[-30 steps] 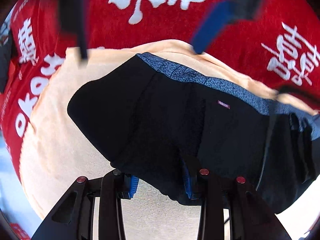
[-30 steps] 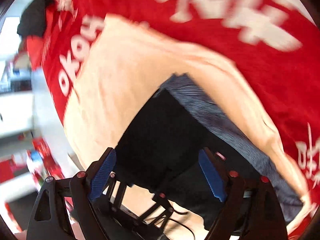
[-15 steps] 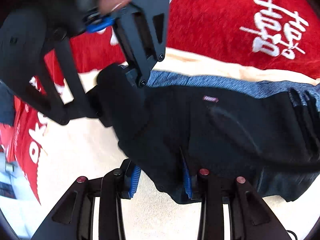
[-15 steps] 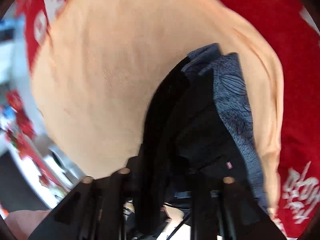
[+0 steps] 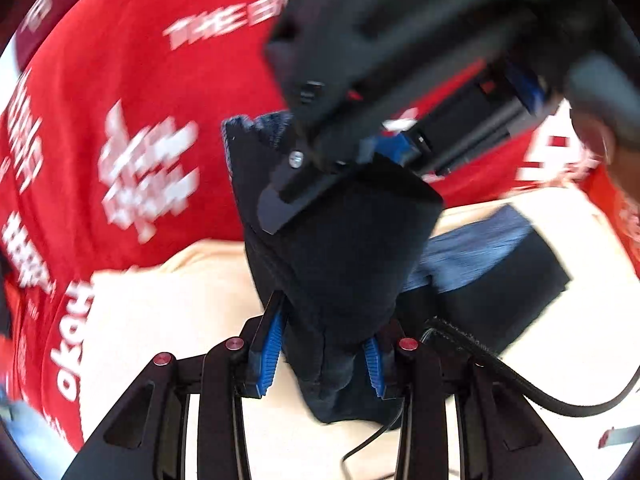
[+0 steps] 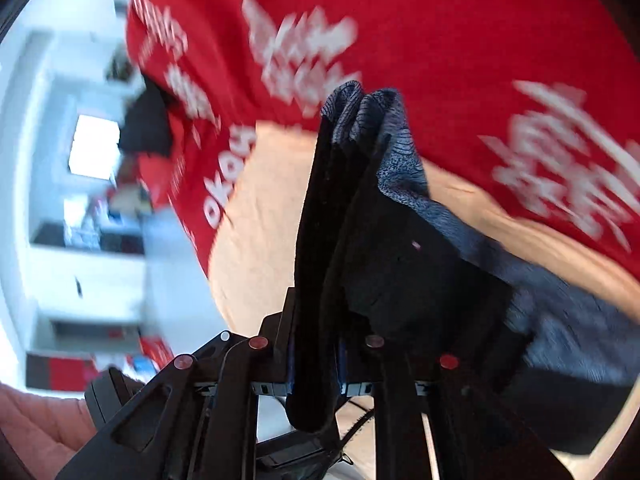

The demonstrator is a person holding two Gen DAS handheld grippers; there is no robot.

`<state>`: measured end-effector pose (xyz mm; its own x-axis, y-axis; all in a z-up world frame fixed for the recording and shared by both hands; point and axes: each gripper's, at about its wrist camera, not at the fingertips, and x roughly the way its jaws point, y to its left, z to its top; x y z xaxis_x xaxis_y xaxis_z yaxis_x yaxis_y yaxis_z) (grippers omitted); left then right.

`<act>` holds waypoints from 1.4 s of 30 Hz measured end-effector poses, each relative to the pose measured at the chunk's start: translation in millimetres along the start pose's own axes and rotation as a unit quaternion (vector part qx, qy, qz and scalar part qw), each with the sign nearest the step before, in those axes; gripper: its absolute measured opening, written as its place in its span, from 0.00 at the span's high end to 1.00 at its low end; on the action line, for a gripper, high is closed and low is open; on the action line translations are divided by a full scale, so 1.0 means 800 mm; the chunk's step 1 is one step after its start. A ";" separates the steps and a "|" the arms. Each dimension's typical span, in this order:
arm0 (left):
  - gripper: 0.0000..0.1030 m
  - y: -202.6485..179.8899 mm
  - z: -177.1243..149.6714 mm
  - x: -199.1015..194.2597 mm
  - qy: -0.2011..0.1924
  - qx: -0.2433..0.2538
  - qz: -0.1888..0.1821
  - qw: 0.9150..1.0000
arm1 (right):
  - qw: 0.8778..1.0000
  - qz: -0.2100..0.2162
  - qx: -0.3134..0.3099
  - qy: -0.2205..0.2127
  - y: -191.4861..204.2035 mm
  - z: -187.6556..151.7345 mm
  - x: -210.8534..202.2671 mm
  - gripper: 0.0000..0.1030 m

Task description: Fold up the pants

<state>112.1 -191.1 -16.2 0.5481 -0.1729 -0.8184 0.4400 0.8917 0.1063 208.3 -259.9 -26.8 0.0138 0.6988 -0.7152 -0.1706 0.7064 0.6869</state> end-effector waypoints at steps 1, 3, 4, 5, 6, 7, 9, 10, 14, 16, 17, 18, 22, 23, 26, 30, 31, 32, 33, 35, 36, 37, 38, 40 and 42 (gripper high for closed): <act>0.63 -0.026 0.008 -0.004 -0.002 0.011 -0.010 1.000 | 1.000 0.008 0.016 -0.022 -0.022 -0.020 -0.032 0.84; 0.63 -0.078 0.017 -0.003 -0.003 0.037 -0.026 0.999 | 0.998 0.015 0.040 -0.049 -0.059 -0.047 -0.075 0.84; 0.63 -0.104 0.021 0.000 0.001 0.052 -0.033 0.998 | 0.996 0.019 0.057 -0.064 -0.087 -0.067 -0.099 0.84; 0.63 -0.136 0.025 0.006 0.007 0.063 -0.040 0.997 | 0.995 0.020 0.071 -0.073 -0.105 -0.084 -0.110 0.84; 0.64 -0.164 0.027 0.015 0.016 0.073 -0.049 0.996 | 0.993 0.019 0.088 -0.079 -0.129 -0.099 -0.123 0.84; 0.64 -0.188 0.027 0.026 0.028 0.080 -0.057 0.995 | 0.991 0.013 0.100 -0.084 -0.153 -0.114 -0.137 0.84; 0.64 -0.224 0.022 0.053 0.054 0.091 -0.065 0.992 | 0.989 -0.002 0.118 -0.089 -0.197 -0.137 -0.143 0.84; 0.64 -0.239 0.017 0.070 0.068 0.098 -0.063 0.991 | 0.988 -0.010 0.130 -0.086 -0.219 -0.148 -0.142 0.84; 0.63 -0.257 -0.012 0.114 0.118 0.110 -0.052 0.986 | 0.980 -0.027 0.185 -0.069 -0.308 -0.177 -0.111 0.84; 0.60 -0.254 -0.017 0.116 0.132 0.105 -0.055 0.984 | 0.980 -0.034 0.186 -0.056 -0.323 -0.187 -0.092 0.79; 0.57 -0.248 -0.022 0.112 0.136 0.101 -0.060 0.984 | 0.981 -0.035 0.185 -0.054 -0.326 -0.189 -0.086 0.79; 0.49 -0.242 -0.025 0.104 0.134 0.099 -0.064 0.984 | 0.981 -0.033 0.185 -0.057 -0.327 -0.191 -0.086 0.79; 0.24 -0.217 -0.033 0.063 0.129 0.077 -0.080 0.985 | 0.981 -0.034 0.183 -0.055 -0.324 -0.187 -0.086 0.79; 0.24 -0.211 -0.036 0.056 0.131 0.073 -0.081 0.985 | 0.981 -0.028 0.185 -0.053 -0.326 -0.187 -0.086 0.79; 0.24 -0.188 -0.049 0.041 0.145 0.036 -0.066 0.987 | 0.980 -0.010 0.197 -0.032 -0.331 -0.182 -0.079 0.76; 0.24 -0.130 -0.039 0.055 0.143 -0.056 -0.047 0.987 | 0.979 -0.018 0.199 -0.039 -0.329 -0.184 -0.084 0.86; 0.24 -0.115 -0.033 0.064 0.139 -0.080 -0.043 0.986 | 0.981 -0.027 0.187 -0.046 -0.321 -0.182 -0.089 0.88; 0.24 -0.100 -0.025 0.073 0.132 -0.110 -0.045 0.984 | 0.982 -0.039 0.176 -0.054 -0.313 -0.180 -0.094 0.90; 0.24 -0.090 -0.024 0.082 0.128 -0.130 -0.050 0.982 | 0.983 -0.048 0.169 -0.059 -0.307 -0.180 -0.100 0.91; 0.24 -0.080 -0.015 0.102 0.125 -0.158 -0.070 0.977 | 0.983 -0.059 0.159 -0.072 -0.304 -0.184 -0.119 0.94; 0.24 -0.085 -0.014 0.114 0.130 -0.163 -0.088 0.974 | 0.982 -0.067 0.156 -0.078 -0.304 -0.185 -0.127 0.99; 0.24 -0.091 -0.015 0.126 0.139 -0.161 -0.097 0.972 | 0.982 -0.074 0.153 -0.082 -0.306 -0.187 -0.134 0.99; 0.24 -0.101 -0.020 0.138 0.151 -0.159 -0.102 0.970 | 0.982 -0.079 0.155 -0.080 -0.313 -0.190 -0.139 0.99; 0.24 -0.124 -0.034 0.152 0.168 -0.150 -0.093 0.970 | 0.980 -0.082 0.168 -0.068 -0.333 -0.199 -0.138 0.97; 0.24 -0.131 -0.040 0.149 0.156 -0.147 -0.087 0.973 | 0.977 -0.036 0.199 -0.072 -0.348 -0.215 -0.139 0.94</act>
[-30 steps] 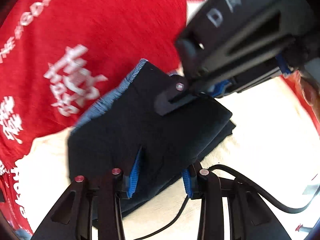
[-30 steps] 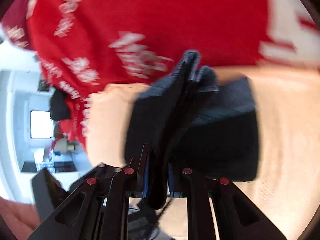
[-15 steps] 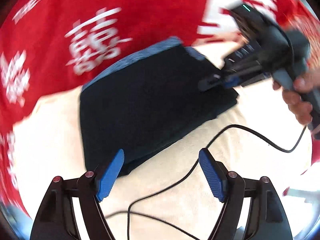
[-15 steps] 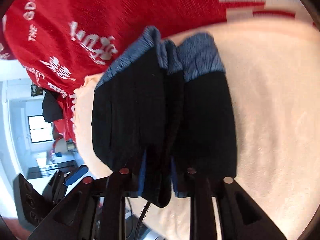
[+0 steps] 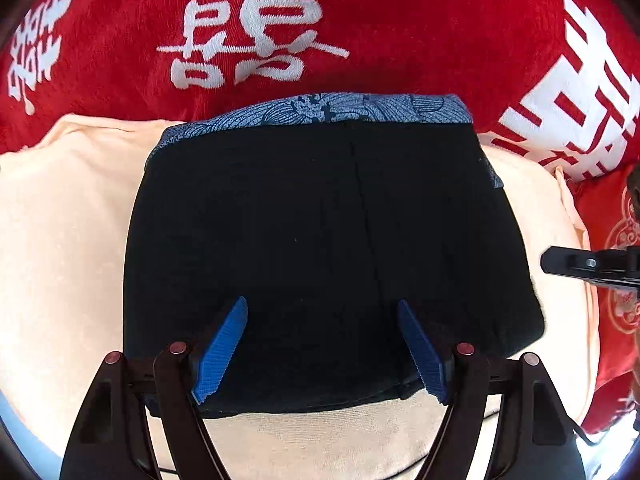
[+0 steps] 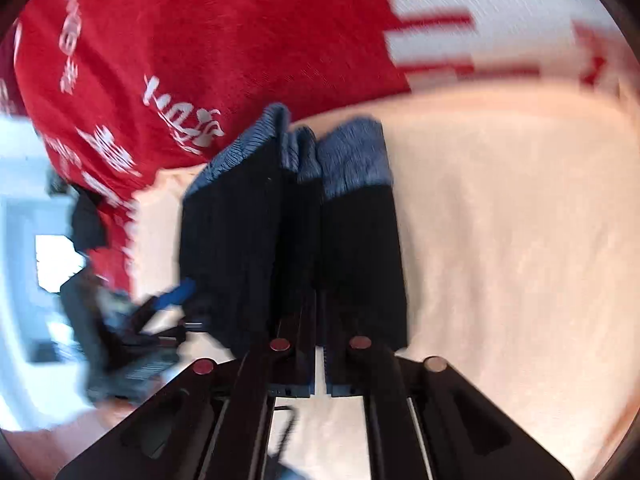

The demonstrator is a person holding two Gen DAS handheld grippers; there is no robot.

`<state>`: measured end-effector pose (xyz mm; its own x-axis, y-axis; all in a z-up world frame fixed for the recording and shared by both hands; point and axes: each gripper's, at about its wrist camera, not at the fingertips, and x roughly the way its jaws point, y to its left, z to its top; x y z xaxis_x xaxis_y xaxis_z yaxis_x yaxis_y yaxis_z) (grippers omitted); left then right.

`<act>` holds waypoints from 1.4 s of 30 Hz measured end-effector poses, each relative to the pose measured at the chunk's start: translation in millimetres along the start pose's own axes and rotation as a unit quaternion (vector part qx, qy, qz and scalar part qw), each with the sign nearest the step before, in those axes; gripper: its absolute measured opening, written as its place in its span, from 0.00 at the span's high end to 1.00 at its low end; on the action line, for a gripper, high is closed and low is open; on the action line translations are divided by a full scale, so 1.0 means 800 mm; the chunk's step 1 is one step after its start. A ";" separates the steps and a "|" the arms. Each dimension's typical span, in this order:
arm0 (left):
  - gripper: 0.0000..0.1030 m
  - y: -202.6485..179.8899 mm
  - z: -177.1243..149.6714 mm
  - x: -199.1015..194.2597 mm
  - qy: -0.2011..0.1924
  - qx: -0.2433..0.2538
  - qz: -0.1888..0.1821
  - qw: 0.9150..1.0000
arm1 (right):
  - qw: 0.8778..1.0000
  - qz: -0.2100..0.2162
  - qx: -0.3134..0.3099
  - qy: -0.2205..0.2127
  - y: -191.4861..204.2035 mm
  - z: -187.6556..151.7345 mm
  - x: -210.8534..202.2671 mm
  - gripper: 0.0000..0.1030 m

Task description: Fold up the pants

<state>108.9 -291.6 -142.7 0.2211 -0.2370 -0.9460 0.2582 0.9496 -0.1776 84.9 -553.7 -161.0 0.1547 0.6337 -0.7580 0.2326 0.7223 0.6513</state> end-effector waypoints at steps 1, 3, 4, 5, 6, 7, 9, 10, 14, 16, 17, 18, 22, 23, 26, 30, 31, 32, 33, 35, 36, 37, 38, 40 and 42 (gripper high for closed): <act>0.24 0.002 -0.002 -0.005 -0.004 -0.006 -0.011 1.000 | 1.000 0.020 0.008 0.000 -0.004 -0.005 0.000 0.89; 0.24 0.008 -0.003 -0.009 0.001 -0.018 -0.027 0.999 | 0.999 0.043 0.008 -0.002 -0.005 -0.012 0.001 0.41; 0.24 0.011 -0.002 -0.010 0.003 -0.017 -0.027 0.999 | 0.999 0.049 0.003 -0.004 -0.003 -0.014 0.004 0.35; 0.24 0.013 -0.001 -0.010 0.004 -0.015 -0.022 1.000 | 0.998 0.059 -0.004 -0.005 -0.001 -0.014 0.007 0.34; 0.24 0.016 0.000 -0.010 0.004 -0.015 -0.017 1.000 | 0.998 0.065 -0.007 -0.004 0.002 -0.013 0.012 0.34; 0.24 0.021 0.002 -0.010 0.004 -0.019 -0.019 1.000 | 0.998 0.068 -0.004 -0.004 0.003 -0.011 0.019 0.34; 0.22 0.025 0.001 -0.010 0.005 -0.032 -0.027 0.999 | 0.996 0.085 0.010 0.003 0.000 -0.007 0.037 0.51; 0.20 0.023 0.002 -0.005 0.007 -0.033 -0.031 0.999 | 0.995 0.094 0.015 0.011 -0.002 -0.006 0.048 0.70; 0.20 -0.004 0.009 -0.004 0.013 -0.008 -0.053 0.998 | 0.994 0.108 0.031 0.020 0.003 -0.008 0.059 0.92; 0.20 -0.017 0.015 -0.020 0.004 -0.008 -0.066 0.998 | 0.991 0.129 0.016 0.010 0.015 -0.010 0.034 0.92; 0.20 -0.023 0.018 -0.024 0.004 -0.008 -0.073 0.997 | 0.992 0.123 0.002 0.008 0.021 -0.010 0.022 0.92; 0.20 -0.028 0.020 -0.025 0.005 -0.013 -0.082 0.997 | 0.993 0.120 -0.003 0.007 0.021 -0.008 0.012 0.92; 0.20 -0.061 0.023 0.000 0.018 0.012 -0.067 0.997 | 0.996 0.088 -0.012 0.000 0.002 -0.001 -0.009 0.92; 0.20 -0.070 0.020 0.012 0.023 0.025 -0.054 0.998 | 0.998 0.053 -0.024 0.002 -0.003 -0.002 -0.003 0.88; 0.20 -0.077 0.010 0.017 0.014 0.043 -0.030 0.999 | 1.000 -0.011 -0.016 0.023 -0.028 -0.006 0.032 0.77; 0.20 -0.041 -0.006 -0.021 0.022 0.023 -0.092 0.995 | 0.999 0.023 0.026 -0.025 -0.039 -0.024 0.007 0.56; 0.20 -0.027 -0.012 -0.033 0.027 0.022 -0.099 0.995 | 0.999 0.014 0.024 -0.031 -0.037 -0.033 -0.001 0.56; 0.20 -0.014 -0.021 -0.045 0.030 0.022 -0.101 0.994 | 0.999 0.006 0.018 -0.035 -0.032 -0.044 -0.009 0.56; 0.20 0.002 -0.034 -0.059 0.035 0.023 -0.104 0.994 | 0.999 0.005 0.015 -0.041 -0.027 -0.057 -0.018 0.55; 0.20 0.032 -0.064 -0.081 0.057 0.027 -0.107 0.992 | 0.998 0.012 0.023 -0.051 -0.019 -0.085 -0.032 0.53; 0.20 0.047 -0.084 -0.090 0.072 0.030 -0.106 0.991 | 0.998 0.016 0.030 -0.054 -0.011 -0.101 -0.033 0.52; 0.20 0.060 -0.105 -0.096 0.088 0.032 -0.101 0.991 | 0.998 0.019 0.036 -0.055 -0.006 -0.118 -0.036 0.51; 0.20 0.076 -0.129 -0.101 0.107 0.034 -0.095 0.989 | 0.997 0.020 0.042 -0.057 0.001 -0.136 -0.034 0.51; 0.20 0.111 -0.185 -0.110 0.153 0.036 -0.075 0.985 | 0.997 0.016 0.049 -0.051 0.009 -0.174 -0.032 0.51; 0.20 0.151 -0.249 -0.120 0.200 0.041 -0.045 0.978 | 0.998 0.002 0.055 -0.037 0.022 -0.209 -0.020 0.51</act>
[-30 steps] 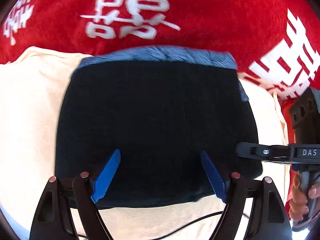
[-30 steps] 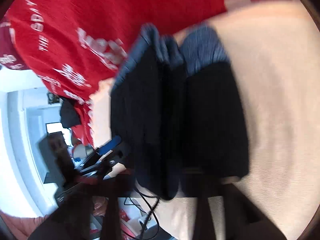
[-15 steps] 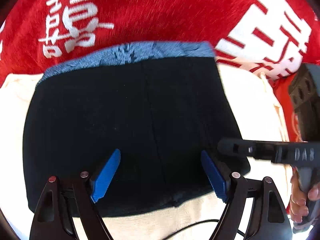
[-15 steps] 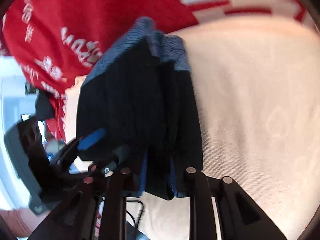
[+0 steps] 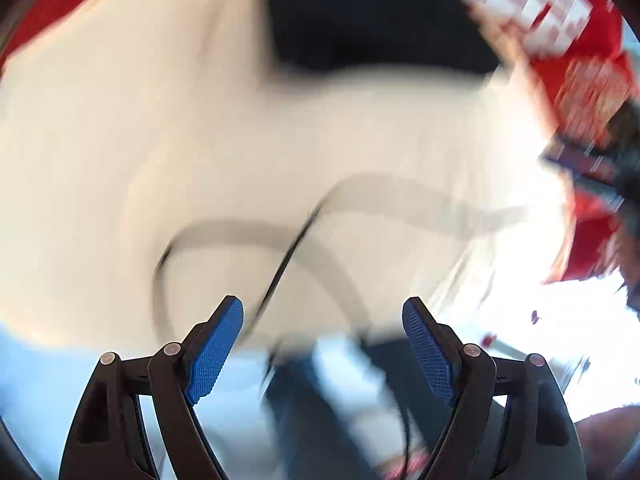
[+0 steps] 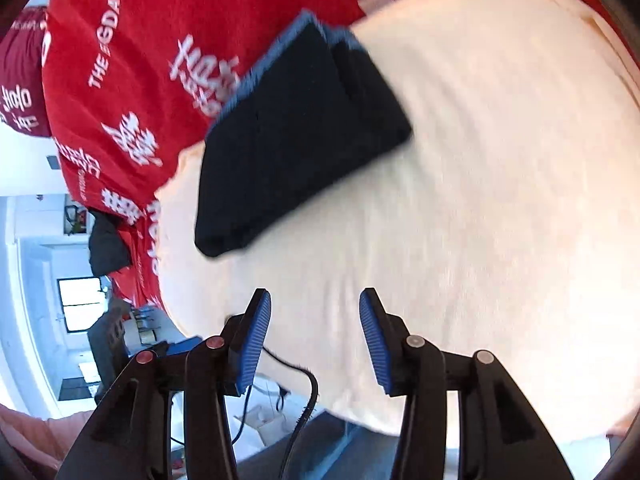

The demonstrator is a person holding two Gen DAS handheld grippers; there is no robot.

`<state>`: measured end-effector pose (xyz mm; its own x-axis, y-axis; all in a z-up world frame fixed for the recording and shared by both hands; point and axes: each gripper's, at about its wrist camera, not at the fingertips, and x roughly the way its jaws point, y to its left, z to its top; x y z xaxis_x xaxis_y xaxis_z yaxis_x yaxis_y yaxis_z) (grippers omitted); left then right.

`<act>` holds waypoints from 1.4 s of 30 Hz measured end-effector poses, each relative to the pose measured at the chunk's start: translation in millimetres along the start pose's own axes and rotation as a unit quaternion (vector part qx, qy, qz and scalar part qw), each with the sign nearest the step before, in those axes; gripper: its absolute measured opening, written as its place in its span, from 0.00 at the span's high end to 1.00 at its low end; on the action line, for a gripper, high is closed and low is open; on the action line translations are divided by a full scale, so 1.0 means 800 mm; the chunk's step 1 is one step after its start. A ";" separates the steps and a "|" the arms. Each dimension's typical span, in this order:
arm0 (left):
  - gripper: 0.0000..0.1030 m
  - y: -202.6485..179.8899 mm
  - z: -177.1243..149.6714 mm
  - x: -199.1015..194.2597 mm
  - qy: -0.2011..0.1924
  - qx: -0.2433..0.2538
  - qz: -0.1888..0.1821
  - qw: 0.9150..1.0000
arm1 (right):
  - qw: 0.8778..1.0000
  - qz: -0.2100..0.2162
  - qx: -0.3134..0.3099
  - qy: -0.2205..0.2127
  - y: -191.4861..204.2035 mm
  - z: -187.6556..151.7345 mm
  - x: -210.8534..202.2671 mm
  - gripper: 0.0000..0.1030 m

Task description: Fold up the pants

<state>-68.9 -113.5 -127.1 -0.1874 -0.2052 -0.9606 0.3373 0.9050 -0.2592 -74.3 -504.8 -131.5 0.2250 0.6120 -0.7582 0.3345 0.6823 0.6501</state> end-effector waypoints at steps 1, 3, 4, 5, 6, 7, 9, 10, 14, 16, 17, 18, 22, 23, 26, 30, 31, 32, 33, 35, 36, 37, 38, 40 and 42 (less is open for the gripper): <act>0.20 0.016 -0.032 0.006 0.023 -0.001 0.014 1.000 | 1.000 -0.007 0.003 0.011 0.004 -0.022 0.006 0.51; 0.20 0.050 -0.099 0.015 0.072 -0.001 0.051 0.996 | 0.999 -0.014 0.010 0.028 0.005 -0.055 0.013 0.51; 0.20 0.064 -0.127 0.016 0.092 -0.001 0.065 0.994 | 0.999 -0.018 0.012 0.039 0.005 -0.071 0.016 0.51; 0.20 0.079 -0.154 0.017 0.111 -0.001 0.077 0.991 | 0.998 -0.026 0.011 0.050 0.005 -0.086 0.018 0.51; 0.20 0.093 -0.179 0.016 0.132 -0.001 0.082 0.988 | 0.998 -0.037 0.008 0.058 0.007 -0.101 0.020 0.51; 0.20 0.104 -0.201 0.016 0.151 0.002 0.085 0.985 | 0.997 -0.050 0.004 0.066 0.009 -0.115 0.019 0.51; 0.20 0.116 -0.229 0.014 0.173 0.020 0.096 0.980 | 0.994 -0.080 -0.003 0.077 0.006 -0.141 0.010 0.51; 0.20 0.118 -0.238 0.012 0.178 0.031 0.098 0.979 | 0.992 -0.097 -0.008 0.078 0.005 -0.151 0.002 0.51; 0.20 0.106 -0.215 -0.005 0.141 0.041 0.076 0.986 | 0.984 -0.167 0.012 0.056 -0.015 -0.177 -0.051 0.49; 0.20 0.083 -0.160 -0.015 0.089 0.027 0.053 0.994 | 0.979 -0.200 0.025 0.028 -0.020 -0.177 -0.078 0.41; 0.20 0.072 -0.130 -0.024 0.054 0.019 0.037 0.998 | 0.976 -0.217 0.026 0.009 -0.018 -0.174 -0.090 0.34; 0.20 0.060 -0.096 -0.035 0.017 0.012 0.023 1.000 | 0.973 -0.229 0.027 -0.007 -0.013 -0.167 -0.096 0.29; 0.20 0.011 0.029 -0.088 -0.114 -0.019 -0.019 0.993 | 0.963 -0.261 0.008 -0.071 0.028 -0.119 -0.105 0.27; 0.20 0.001 0.057 -0.106 -0.142 -0.029 -0.035 0.989 | 0.959 -0.272 -0.003 -0.082 0.040 -0.110 -0.112 0.27; 0.20 -0.023 0.127 -0.152 -0.201 -0.044 -0.079 0.975 | 0.941 -0.308 -0.067 -0.122 0.084 -0.070 -0.149 0.27; 0.01 -0.030 0.210 -0.145 -0.231 -0.065 -0.030 0.970 | 0.915 -0.343 -0.134 -0.166 0.120 -0.005 -0.194 0.16; 0.01 -0.021 0.229 -0.130 -0.223 -0.082 -0.023 0.971 | 0.918 -0.335 -0.128 -0.169 0.119 0.018 -0.195 0.16; 0.01 -0.009 0.242 -0.107 -0.216 -0.097 -0.030 0.971 | 0.925 -0.319 -0.119 -0.168 0.114 0.032 -0.192 0.16; 0.01 0.000 0.255 -0.090 -0.209 -0.115 -0.043 0.970 | 0.936 -0.293 -0.110 -0.163 0.109 0.048 -0.184 0.16; 0.01 0.015 0.273 -0.067 -0.199 -0.147 -0.053 0.967 | 0.955 -0.240 -0.101 -0.140 0.098 0.078 -0.149 0.16; 0.01 0.029 0.265 -0.056 -0.193 -0.153 -0.059 0.967 | 0.962 -0.221 -0.101 -0.122 0.091 0.090 -0.126 0.16; 0.01 0.036 0.263 -0.048 -0.187 -0.155 -0.058 0.968 | 0.971 -0.198 -0.102 -0.092 0.082 0.109 -0.095 0.16; 0.01 0.042 0.276 -0.038 -0.183 -0.151 -0.052 0.970 | 0.975 -0.184 -0.104 -0.072 0.073 0.116 -0.071 0.16; 0.01 0.047 0.285 -0.031 -0.176 -0.132 -0.049 0.974 | 0.981 -0.163 -0.103 -0.035 0.055 0.139 -0.028 0.16; 0.01 0.047 0.308 -0.014 -0.163 -0.105 -0.054 0.980 | 0.987 -0.130 -0.092 -0.020 0.034 0.170 0.000 0.16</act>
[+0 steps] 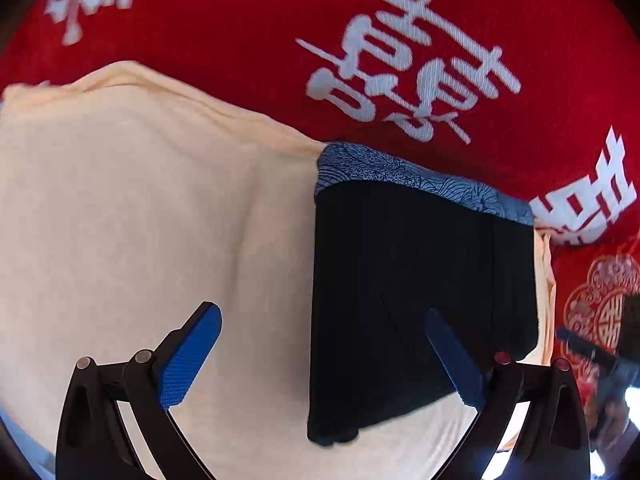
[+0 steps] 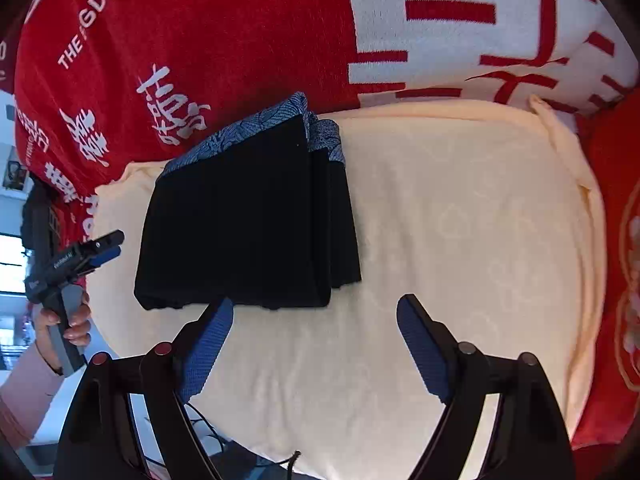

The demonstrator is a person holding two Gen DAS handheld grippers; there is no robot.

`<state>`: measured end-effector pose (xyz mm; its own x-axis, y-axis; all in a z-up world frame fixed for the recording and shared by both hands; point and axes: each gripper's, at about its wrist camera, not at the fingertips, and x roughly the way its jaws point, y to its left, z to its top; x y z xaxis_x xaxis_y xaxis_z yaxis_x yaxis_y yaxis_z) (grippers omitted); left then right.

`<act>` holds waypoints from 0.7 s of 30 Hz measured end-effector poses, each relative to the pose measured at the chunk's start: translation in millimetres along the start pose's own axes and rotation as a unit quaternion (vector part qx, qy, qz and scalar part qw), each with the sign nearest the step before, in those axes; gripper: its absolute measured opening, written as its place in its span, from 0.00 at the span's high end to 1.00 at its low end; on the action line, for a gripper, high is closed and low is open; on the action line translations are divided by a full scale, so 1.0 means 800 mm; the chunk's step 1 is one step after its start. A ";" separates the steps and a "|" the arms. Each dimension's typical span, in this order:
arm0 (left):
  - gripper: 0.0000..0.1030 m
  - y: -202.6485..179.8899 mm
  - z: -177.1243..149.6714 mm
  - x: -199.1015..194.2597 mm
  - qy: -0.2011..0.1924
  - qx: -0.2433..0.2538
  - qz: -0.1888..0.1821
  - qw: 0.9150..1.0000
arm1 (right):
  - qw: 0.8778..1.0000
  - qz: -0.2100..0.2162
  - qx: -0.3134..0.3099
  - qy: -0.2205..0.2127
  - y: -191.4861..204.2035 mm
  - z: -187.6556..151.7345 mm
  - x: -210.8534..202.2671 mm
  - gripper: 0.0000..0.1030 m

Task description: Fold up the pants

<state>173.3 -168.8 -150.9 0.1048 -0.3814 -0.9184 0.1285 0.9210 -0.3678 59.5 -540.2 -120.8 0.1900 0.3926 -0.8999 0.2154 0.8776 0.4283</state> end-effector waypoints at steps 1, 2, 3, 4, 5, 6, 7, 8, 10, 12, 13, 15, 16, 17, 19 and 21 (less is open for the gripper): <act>0.01 0.002 0.005 0.008 0.009 0.008 -0.004 1.000 | 1.000 0.028 0.012 0.005 -0.011 0.015 0.013 0.16; 0.01 0.002 0.011 0.021 0.018 0.011 -0.008 1.000 | 0.998 0.051 0.025 0.011 -0.023 0.029 0.024 0.16; 0.01 0.002 0.017 0.032 0.027 0.014 -0.020 0.999 | 0.997 0.069 0.031 0.016 -0.033 0.040 0.035 0.15; 0.01 0.001 0.021 0.040 0.033 0.017 -0.033 0.999 | 0.996 0.084 0.032 0.025 -0.041 0.054 0.047 0.15; 0.01 0.000 0.025 0.049 0.036 0.023 -0.042 0.998 | 0.995 0.085 0.028 0.032 -0.049 0.065 0.060 0.15; 0.01 -0.002 0.028 0.055 0.038 0.029 -0.047 0.998 | 0.995 0.085 0.021 0.037 -0.054 0.072 0.071 0.15; 0.01 -0.003 0.030 0.061 0.040 0.036 -0.049 0.997 | 0.995 0.092 0.012 0.044 -0.058 0.080 0.082 0.15; 0.01 -0.005 0.031 0.065 0.042 0.041 -0.048 0.997 | 0.993 0.100 0.006 0.055 -0.062 0.086 0.096 0.15; 0.01 -0.005 0.032 0.075 0.045 0.041 -0.054 0.997 | 0.990 0.121 0.002 0.073 -0.068 0.094 0.118 0.15; 0.01 -0.003 0.033 0.082 0.049 0.030 -0.071 0.996 | 0.984 0.162 0.000 0.077 -0.069 0.100 0.133 0.14; 0.01 -0.003 0.032 0.085 0.052 0.026 -0.076 0.995 | 0.981 0.178 -0.003 0.073 -0.067 0.102 0.137 0.14; 0.00 -0.003 0.033 0.092 0.056 0.020 -0.087 0.994 | 0.976 0.207 0.000 0.070 -0.062 0.107 0.147 0.14; 0.00 -0.003 0.033 0.096 0.058 0.018 -0.090 0.994 | 0.974 0.216 0.002 0.072 -0.059 0.109 0.152 0.14; 0.00 -0.004 0.034 0.098 0.059 0.016 -0.093 0.994 | 0.972 0.221 0.004 0.074 -0.055 0.112 0.157 0.14; 0.00 -0.006 0.035 0.100 0.057 0.015 -0.094 0.994 | 0.971 0.225 0.019 0.073 -0.051 0.113 0.165 0.15; 0.14 -0.011 0.035 0.093 0.045 0.023 -0.092 0.994 | 0.972 0.219 0.045 0.076 -0.049 0.114 0.167 0.30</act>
<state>207.4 -207.4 -212.2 -0.0139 -0.5323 -0.8465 0.1826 0.8310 -0.5255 164.1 -547.6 -250.3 0.1400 0.7654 -0.6282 0.2297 0.5920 0.7725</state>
